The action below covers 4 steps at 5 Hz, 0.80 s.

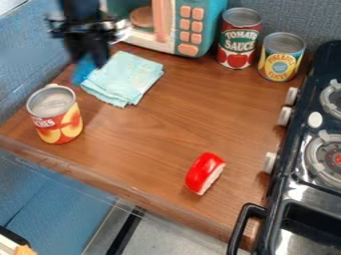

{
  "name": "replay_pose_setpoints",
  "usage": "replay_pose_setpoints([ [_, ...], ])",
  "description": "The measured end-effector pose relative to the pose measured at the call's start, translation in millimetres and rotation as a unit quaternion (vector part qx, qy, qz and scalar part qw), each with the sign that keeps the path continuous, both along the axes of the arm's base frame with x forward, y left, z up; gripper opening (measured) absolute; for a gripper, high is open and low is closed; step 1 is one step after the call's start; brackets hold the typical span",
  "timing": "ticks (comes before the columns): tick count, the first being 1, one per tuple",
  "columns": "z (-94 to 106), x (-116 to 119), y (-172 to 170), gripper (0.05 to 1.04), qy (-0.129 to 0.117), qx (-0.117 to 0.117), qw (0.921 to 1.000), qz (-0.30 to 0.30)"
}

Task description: Put the blue spoon in between the can and the red object

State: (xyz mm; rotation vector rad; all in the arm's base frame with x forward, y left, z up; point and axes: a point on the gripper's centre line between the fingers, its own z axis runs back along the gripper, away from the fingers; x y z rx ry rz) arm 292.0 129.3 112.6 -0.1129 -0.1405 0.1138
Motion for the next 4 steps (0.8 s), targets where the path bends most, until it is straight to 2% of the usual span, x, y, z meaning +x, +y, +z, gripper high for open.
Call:
replay_pose_setpoints([
  [2, -7.8, -56, 57, 0.42, 0.011, -0.002, 0.9997, -0.021],
  [4, -11.9, -84, 66, 0.419, 0.01, 0.06, 0.9973, -0.041],
])
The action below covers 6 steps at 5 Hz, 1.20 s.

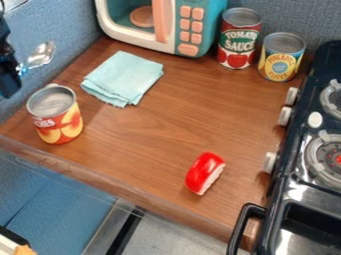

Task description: Put the blue spoon in between the can and the red object

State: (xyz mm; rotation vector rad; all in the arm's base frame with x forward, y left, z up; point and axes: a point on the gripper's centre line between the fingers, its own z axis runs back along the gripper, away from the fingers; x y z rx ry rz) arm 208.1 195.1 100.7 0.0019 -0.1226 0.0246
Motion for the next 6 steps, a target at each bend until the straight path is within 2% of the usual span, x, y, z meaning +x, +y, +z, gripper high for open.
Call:
replay_pose_setpoints([
  [2, -19.5, -17, 11, 0.419, 0.046, 0.088, 0.995, 0.005],
  [3, -29.4, -22, 13, 0.419, 0.069, 0.105, 0.9919, 0.019],
  [4, -34.2, -15, 11, 0.419, 0.102, 0.146, 0.9836, 0.027],
  [5, -38.9, -12, 1, 0.418, 0.147, 0.179, 0.9727, 0.021],
  [6, -40.9, -16, -14, 0.418, 0.164, 0.162, 0.9718, 0.049],
])
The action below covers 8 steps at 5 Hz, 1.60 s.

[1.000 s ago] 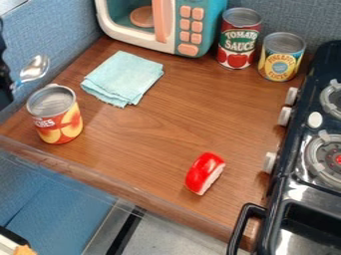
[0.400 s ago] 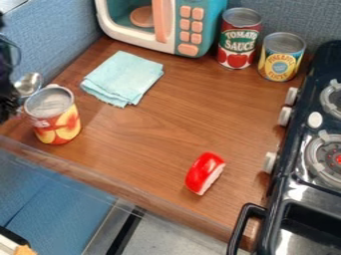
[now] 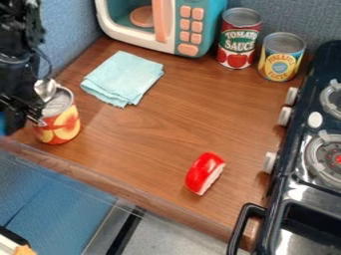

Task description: Put the blue spoon in between the can and the red object

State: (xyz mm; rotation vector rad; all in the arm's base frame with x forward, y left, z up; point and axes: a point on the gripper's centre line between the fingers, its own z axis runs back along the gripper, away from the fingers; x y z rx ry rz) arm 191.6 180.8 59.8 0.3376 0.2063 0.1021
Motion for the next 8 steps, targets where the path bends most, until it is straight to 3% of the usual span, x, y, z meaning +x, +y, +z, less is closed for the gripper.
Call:
replay_pose_setpoints([
  [2, 22.6, -3, -48, 0.418, -0.028, -0.038, 0.9984, 0.031],
  [3, 21.2, 3, -66, 0.418, -0.028, -0.058, 0.9974, 0.032],
  [4, 26.7, 6, -59, 0.418, -0.044, -0.064, 0.9961, 0.043],
  [6, 50.2, 1, 6, 0.418, -0.115, -0.083, 0.9863, 0.084],
  [7, 35.7, -4, 30, 0.418, -0.138, -0.096, 0.982, 0.085],
  [8, 18.6, 0, 34, 0.418, -0.153, -0.116, 0.9802, 0.049],
])
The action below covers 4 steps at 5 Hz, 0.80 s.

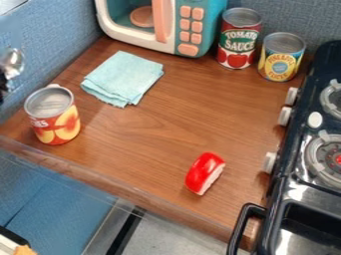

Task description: Put the blue spoon in between the can and the red object

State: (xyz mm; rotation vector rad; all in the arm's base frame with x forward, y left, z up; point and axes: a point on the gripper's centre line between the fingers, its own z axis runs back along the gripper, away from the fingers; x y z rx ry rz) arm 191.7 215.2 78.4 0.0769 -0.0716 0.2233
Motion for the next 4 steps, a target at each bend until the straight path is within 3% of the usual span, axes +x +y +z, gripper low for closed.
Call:
replay_pose_setpoints([
  [2, -30.3, 3, -23, 0.41, 0.051, -0.018, 0.9965, -0.063],
  [3, -34.4, 4, -51, 0.409, 0.078, -0.046, 0.9938, -0.065],
  [4, -28.7, 5, -84, 0.409, 0.084, -0.068, 0.9934, -0.039],
])
